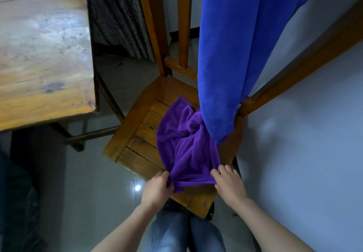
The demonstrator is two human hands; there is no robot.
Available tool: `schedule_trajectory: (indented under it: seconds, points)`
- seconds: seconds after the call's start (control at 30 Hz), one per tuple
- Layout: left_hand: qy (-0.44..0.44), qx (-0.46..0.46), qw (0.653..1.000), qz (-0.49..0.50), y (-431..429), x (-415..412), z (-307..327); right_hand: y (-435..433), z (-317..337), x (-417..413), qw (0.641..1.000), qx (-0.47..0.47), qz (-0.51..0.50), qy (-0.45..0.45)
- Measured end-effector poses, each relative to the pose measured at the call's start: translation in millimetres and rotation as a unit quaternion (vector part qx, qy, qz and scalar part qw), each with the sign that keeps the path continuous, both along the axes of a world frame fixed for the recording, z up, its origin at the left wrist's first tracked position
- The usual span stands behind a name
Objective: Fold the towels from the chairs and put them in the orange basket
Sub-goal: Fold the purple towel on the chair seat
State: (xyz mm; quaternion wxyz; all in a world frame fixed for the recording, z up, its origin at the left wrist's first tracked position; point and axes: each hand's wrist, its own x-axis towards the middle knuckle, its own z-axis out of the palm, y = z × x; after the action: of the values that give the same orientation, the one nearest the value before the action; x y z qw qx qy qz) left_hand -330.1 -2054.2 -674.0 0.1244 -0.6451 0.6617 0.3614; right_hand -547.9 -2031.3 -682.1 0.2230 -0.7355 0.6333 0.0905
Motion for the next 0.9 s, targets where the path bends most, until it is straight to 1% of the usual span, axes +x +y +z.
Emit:
schedule_trajectory:
  seconds: [0.13,0.43,0.53,0.6,0.73,0.83,0.9]
  points:
    - [-0.003,-0.004,1.0,0.017,15.8,4.8,23.6,10.2,23.8,5.0,1.0,0.001,0.014,-0.002]
    - [0.018,-0.01,0.996,0.088,37.2,20.0,102.7,15.6,112.2,12.5,0.999,0.005,0.038,0.029]
    - [0.021,-0.035,0.993,0.108,35.8,23.5,135.9,8.2,145.2,13.2,0.999,0.0,0.042,0.031]
    - [0.024,-0.062,0.992,0.105,33.8,28.9,161.9,3.3,182.5,15.3,0.997,-0.026,0.056,0.043]
    - [0.027,-0.139,0.987,0.074,16.1,35.7,209.0,-17.8,234.3,13.1,1.0,-0.014,0.024,-0.008]
    - [0.062,-0.174,0.978,0.092,-3.4,39.6,248.2,-36.8,267.1,15.6,0.998,-0.043,-0.011,-0.051]
    - [0.081,-0.202,0.97,0.105,-14.9,44.0,276.2,-48.5,295.1,17.9,0.996,-0.067,-0.018,-0.064]
